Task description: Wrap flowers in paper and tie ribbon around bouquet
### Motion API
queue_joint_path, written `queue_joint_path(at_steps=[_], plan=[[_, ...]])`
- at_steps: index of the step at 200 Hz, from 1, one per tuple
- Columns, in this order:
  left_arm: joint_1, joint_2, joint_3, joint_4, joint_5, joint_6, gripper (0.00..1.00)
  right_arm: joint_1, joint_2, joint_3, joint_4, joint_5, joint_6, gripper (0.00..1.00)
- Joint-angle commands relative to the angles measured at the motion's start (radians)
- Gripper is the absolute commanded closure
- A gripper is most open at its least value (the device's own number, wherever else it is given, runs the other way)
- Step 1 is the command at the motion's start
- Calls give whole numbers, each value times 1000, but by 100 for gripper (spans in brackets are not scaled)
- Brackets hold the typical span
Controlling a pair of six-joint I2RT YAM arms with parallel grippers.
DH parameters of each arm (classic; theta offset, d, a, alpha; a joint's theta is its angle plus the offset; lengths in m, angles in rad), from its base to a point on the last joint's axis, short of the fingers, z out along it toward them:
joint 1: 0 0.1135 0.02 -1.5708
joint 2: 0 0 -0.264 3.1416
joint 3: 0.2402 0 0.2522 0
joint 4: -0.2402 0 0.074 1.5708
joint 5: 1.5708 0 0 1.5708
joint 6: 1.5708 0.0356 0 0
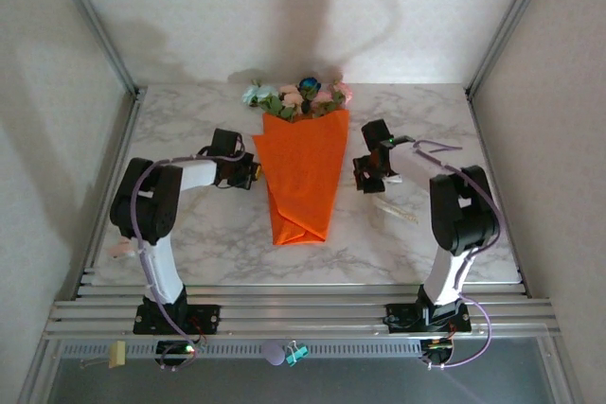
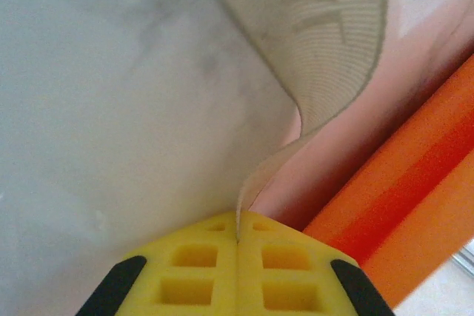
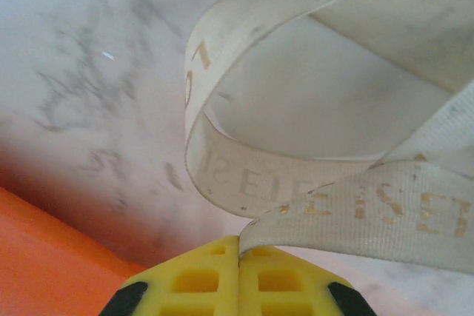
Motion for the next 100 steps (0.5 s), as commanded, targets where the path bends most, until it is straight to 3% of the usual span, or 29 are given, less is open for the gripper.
queue_joint_path(at_steps=[1,54,68,77,86,100], plan=[[22,56,82,-70,2,45,100,-33,89,104,-63,33,-89,100],[26,79,136,-133,-3,51,100,-64,226,324,-153,37,-180,100],[26,55,126,-156,3,59,91,-68,231,327,-170,23,-198,100],[28,20,117,-185,-13,69,75,-71,217,315,-190,27,-211,100],[31,-31,114,-230,-56,85,59,-73,179,286,-185,45,-237,81],[40,-127,119,-324,-141,107,44,-74,104,252,-200,110,-299,55]])
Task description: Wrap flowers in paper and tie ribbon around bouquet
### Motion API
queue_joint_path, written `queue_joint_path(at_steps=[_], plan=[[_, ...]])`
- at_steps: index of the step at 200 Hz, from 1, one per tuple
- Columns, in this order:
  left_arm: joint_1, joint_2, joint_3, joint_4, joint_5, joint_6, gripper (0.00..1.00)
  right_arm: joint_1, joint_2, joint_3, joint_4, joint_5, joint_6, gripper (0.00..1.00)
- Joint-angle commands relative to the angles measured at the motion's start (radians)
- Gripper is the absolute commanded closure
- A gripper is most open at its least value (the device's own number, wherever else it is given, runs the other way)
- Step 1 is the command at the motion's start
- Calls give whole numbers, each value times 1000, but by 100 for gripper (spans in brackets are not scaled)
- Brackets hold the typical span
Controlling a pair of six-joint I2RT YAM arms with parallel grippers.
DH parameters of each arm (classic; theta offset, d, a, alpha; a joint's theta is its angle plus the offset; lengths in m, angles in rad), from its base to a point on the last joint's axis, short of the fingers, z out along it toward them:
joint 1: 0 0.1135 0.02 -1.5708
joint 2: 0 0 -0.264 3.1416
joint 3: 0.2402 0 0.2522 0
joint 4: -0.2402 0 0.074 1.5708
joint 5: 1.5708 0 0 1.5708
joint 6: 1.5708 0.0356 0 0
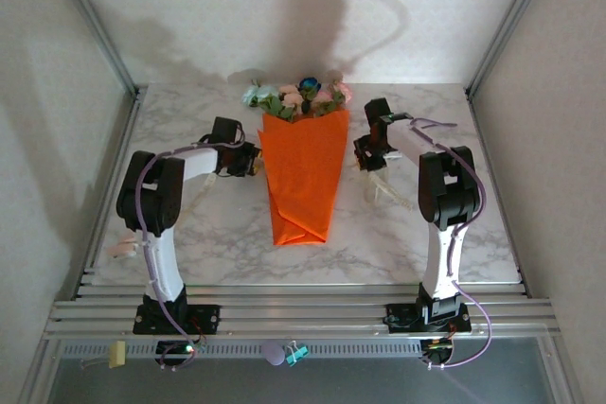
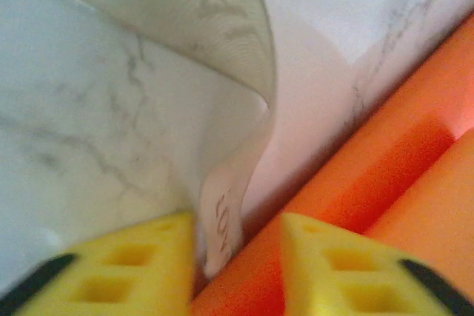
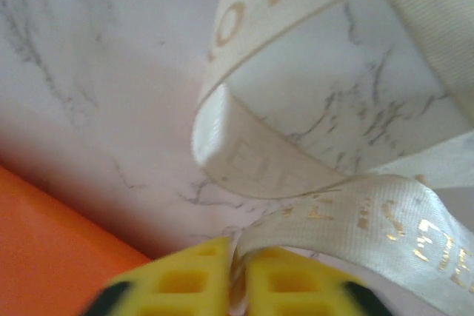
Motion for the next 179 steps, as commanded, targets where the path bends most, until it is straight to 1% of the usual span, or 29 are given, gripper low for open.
queue_joint_path(at_steps=[1,9,14,21,41,57,68,81,94,99,115,125,135,153,179], plan=[[23,-157,-7,-206,-133,45,43,-12,-111,-46,-90,102,-112,54],[30,-211,-6,-248,-176,53,36,-14,-158,-60,-108,136,-149,45],[37,-240,-7,-273,-196,55,29,-18,-188,-73,-119,154,-171,41],[46,-277,-14,-300,-212,58,25,-25,-231,-97,-129,173,-198,38],[103,-357,-76,-335,-201,52,24,-80,-345,-204,-135,183,-260,36],[164,-412,-169,-300,-174,36,24,-150,-404,-288,-125,129,-326,36],[205,-430,-207,-266,-156,50,26,-187,-426,-309,-146,121,-390,36],[249,-415,-188,-291,-176,119,27,-207,-445,-310,-192,150,-465,36],[280,-367,-103,-376,-278,270,27,-218,-460,-313,-206,157,-526,36],[285,-344,-74,-393,-300,324,27,-219,-462,-312,-215,157,-542,36],[285,-255,-10,-437,-308,480,27,-219,-462,-307,-228,150,-580,36],[279,-211,13,-478,-318,546,28,-219,-457,-308,-232,140,-598,36],[266,-192,23,-523,-359,600,28,-220,-446,-307,-238,128,-612,36],[236,-231,-14,-562,-445,652,30,-220,-427,-300,-241,96,-649,38],[192,-311,-105,-613,-518,686,33,-219,-402,-294,-254,82,-698,38]])
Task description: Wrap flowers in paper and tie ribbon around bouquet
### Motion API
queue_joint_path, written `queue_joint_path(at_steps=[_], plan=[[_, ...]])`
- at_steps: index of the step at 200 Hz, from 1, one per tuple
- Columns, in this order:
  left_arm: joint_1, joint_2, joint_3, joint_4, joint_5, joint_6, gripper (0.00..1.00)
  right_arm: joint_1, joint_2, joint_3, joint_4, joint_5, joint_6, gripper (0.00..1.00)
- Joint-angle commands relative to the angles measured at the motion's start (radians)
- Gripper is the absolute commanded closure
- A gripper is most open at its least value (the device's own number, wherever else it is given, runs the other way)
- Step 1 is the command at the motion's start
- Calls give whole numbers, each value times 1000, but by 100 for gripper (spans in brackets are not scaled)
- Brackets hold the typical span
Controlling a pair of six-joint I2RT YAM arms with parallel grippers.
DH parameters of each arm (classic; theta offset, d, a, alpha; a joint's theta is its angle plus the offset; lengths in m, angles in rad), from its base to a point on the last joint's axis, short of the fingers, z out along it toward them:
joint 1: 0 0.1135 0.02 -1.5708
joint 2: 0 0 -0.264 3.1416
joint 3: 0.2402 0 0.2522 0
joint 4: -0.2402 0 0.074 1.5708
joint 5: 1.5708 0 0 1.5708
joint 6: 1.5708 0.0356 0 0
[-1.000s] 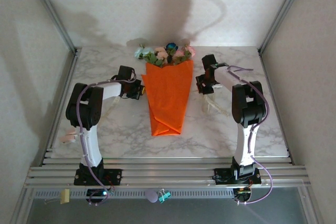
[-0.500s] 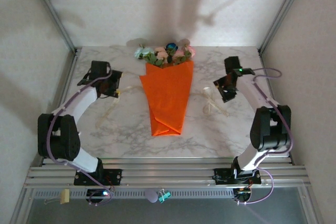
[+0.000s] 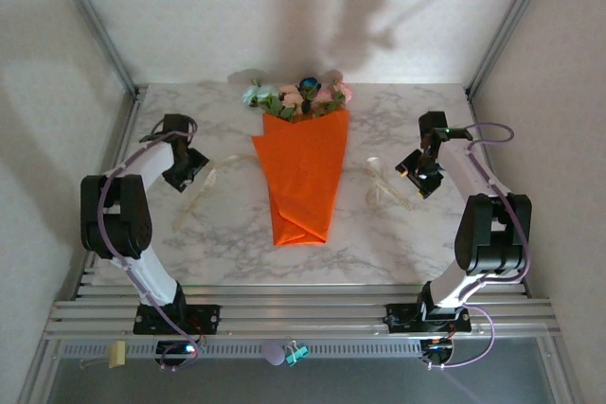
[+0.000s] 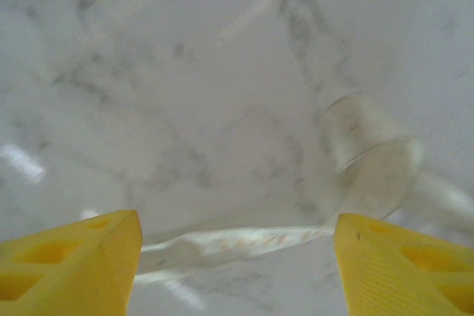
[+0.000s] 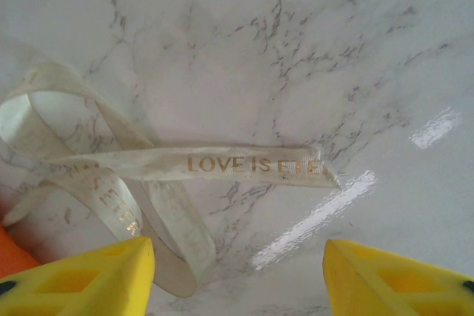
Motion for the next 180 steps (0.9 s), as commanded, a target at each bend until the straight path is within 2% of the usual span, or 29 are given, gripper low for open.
queue_joint_path(at_steps=[1,30,59,90,108,125,163,167,180], plan=[[-39,-83,-66,-134,-128,110,33,2,34,11,-50,-26,-83,38],[-90,-79,-143,-104,-116,139,29,23,57,3,-62,-19,-121,38],[-107,-11,-121,-29,-134,168,26,46,54,-13,-54,-21,-122,38],[-115,77,-59,-3,-181,226,27,69,50,-11,-60,-20,-120,38],[-98,133,-64,11,-186,244,32,78,40,-11,-59,-25,-112,39],[-84,154,-83,57,-158,268,45,94,30,-10,-60,-27,-105,39],[-79,180,-90,105,-59,285,97,113,10,-22,-60,-13,-89,41],[-79,176,-93,108,-56,281,100,113,9,-22,-58,-11,-85,41],[-79,147,-97,106,-53,268,100,113,1,-25,-60,3,-77,43]])
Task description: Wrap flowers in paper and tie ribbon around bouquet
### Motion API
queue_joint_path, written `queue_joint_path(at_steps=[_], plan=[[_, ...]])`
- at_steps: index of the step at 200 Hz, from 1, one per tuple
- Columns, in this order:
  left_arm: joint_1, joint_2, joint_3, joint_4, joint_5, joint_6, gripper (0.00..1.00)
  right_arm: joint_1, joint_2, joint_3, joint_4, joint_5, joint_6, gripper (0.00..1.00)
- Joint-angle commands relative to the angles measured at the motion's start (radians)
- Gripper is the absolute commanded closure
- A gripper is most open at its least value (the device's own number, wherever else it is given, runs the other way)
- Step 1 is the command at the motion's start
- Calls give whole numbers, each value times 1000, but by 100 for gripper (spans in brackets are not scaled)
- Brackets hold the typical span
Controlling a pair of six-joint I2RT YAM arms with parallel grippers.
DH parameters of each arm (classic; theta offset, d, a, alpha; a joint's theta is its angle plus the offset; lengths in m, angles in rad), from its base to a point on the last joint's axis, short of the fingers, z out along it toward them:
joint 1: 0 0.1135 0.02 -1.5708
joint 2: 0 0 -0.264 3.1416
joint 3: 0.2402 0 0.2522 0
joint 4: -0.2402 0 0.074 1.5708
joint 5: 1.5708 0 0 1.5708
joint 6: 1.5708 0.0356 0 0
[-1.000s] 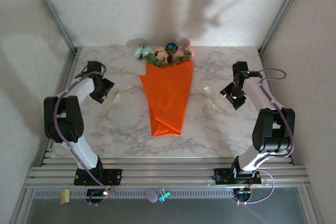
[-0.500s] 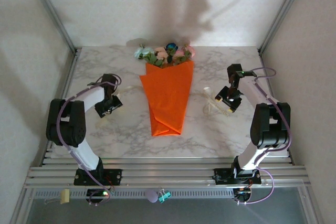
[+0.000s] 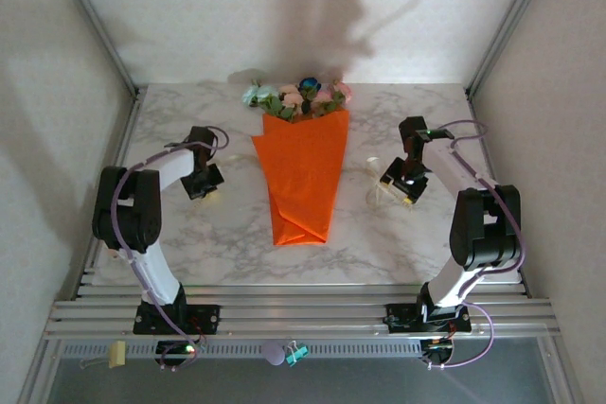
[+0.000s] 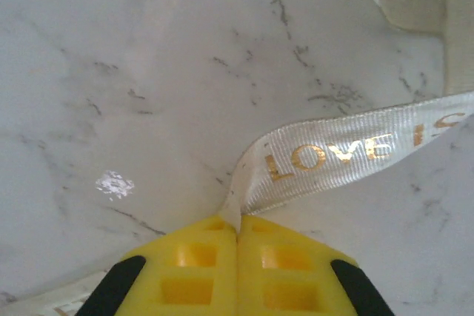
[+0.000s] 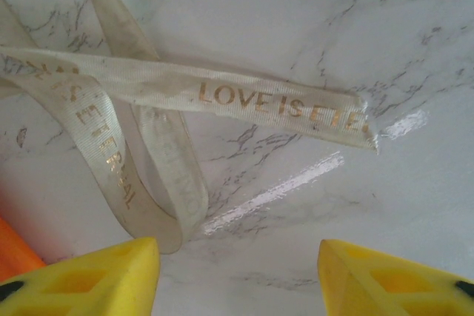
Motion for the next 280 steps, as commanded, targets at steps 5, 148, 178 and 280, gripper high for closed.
queue_joint_path(at_steps=[5,148,178,280], plan=[[30,43,-48,75,-38,-8,100,6,-45,-22,-23,37,23,44],[90,-570,90,-18,-123,-363,100,-2,274,257,63,54,98,41],[99,-591,103,-22,-100,-375,100,-3,376,353,17,95,16,45],[109,-649,161,-74,-106,-432,100,-7,286,225,100,203,14,100]])
